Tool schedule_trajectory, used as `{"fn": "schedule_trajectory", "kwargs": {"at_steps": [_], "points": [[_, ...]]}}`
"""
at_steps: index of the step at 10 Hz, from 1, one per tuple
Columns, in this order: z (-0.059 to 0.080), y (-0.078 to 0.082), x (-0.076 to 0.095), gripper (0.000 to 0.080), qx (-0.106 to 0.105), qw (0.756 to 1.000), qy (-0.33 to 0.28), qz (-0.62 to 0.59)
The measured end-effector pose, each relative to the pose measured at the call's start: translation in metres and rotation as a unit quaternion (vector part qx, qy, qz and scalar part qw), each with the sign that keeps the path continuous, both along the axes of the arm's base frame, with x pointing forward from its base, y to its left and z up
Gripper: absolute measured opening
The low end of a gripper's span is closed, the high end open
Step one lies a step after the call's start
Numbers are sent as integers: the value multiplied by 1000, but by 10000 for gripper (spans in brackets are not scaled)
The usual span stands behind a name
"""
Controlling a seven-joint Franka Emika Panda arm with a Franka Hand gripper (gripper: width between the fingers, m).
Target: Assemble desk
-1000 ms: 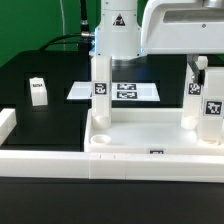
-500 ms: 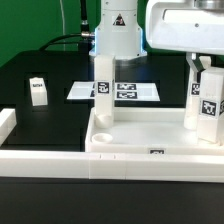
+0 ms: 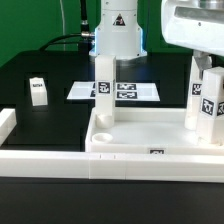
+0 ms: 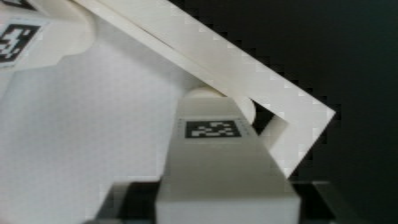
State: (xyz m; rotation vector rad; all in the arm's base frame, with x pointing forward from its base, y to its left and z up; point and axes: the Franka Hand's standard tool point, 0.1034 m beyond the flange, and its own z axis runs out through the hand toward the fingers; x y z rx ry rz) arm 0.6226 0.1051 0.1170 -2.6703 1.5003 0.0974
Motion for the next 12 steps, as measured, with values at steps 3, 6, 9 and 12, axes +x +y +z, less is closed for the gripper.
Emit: {"fn": "schedule_trajectory", "kwargs": {"at_steps": [3, 6, 9, 12], "points": [[-1, 2, -1, 596, 1, 992, -13, 124], [-1, 5, -1, 647, 1, 969, -27, 246], [-1, 4, -1, 649, -2, 934, -36, 356], [0, 2, 2, 649, -8, 872, -48, 487]]}}
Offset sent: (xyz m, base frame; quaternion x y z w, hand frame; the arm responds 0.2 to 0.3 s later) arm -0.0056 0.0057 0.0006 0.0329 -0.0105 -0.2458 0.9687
